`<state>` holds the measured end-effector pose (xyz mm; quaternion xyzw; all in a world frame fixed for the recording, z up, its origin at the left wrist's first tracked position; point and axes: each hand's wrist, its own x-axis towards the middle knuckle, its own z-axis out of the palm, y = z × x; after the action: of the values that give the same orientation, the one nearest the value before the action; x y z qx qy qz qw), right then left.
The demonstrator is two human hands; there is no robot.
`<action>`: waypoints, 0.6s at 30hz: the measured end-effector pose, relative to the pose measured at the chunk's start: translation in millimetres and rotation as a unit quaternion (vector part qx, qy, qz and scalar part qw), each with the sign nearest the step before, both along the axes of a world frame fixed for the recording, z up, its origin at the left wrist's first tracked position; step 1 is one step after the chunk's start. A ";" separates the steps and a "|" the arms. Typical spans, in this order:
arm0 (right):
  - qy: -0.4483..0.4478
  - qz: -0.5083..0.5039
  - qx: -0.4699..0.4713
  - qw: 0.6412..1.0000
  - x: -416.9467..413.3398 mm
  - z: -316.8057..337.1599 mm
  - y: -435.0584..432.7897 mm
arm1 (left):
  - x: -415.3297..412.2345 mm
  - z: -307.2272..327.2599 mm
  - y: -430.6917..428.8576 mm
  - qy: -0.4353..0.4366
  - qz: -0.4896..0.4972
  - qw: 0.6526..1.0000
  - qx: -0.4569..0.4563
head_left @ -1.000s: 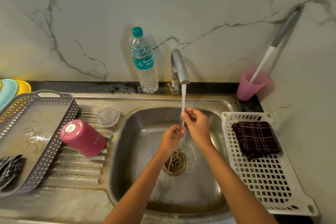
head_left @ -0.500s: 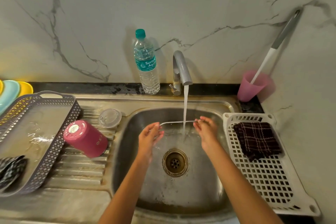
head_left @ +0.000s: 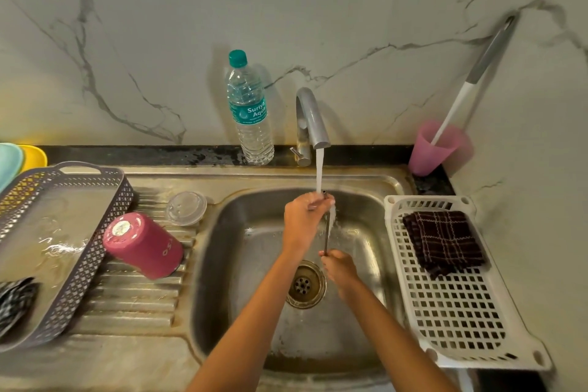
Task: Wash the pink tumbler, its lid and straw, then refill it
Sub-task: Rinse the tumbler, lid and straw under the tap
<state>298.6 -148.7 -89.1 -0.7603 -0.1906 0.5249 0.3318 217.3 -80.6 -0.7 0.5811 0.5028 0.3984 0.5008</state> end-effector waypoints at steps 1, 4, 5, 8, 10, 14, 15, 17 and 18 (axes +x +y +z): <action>-0.019 0.016 0.009 1.000 0.2 2.5 -0.9 | -1.4 -0.6 0.0 0.003 0.004 1.000 0.001; -0.047 0.051 0.030 0.997 -1.7 5.6 0.2 | -7.5 -3.2 -0.1 0.002 0.012 1.000 0.007; -0.046 0.056 0.035 0.997 -3.3 5.8 0.8 | -9.2 -4.1 0.0 -0.001 0.016 1.000 0.006; -0.033 0.064 0.034 0.997 -7.7 5.7 1.5 | -11.5 -4.9 0.3 0.006 0.023 1.000 0.010; -0.026 0.064 0.034 0.997 -8.7 4.8 1.2 | -10.8 -4.5 -0.3 0.016 0.021 1.000 0.017; -0.022 0.064 0.046 0.997 -9.1 9.1 -0.8 | -7.8 -1.8 -1.6 0.029 0.012 0.999 0.030; -0.031 0.067 0.054 0.996 -8.6 10.6 -1.6 | -7.5 -1.6 -1.8 0.025 0.010 0.999 0.028; -0.069 0.077 0.076 0.992 -7.8 14.6 -2.2 | -7.9 0.4 -1.8 0.021 0.008 0.999 0.027; -0.092 0.077 0.091 0.989 -7.7 17.3 -2.0 | -8.7 0.9 -1.1 0.020 0.011 0.999 0.025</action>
<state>290.9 -150.8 -71.8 -0.7548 -0.3255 0.4574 0.3392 208.6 -81.7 0.2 0.5959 0.5091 0.4049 0.4710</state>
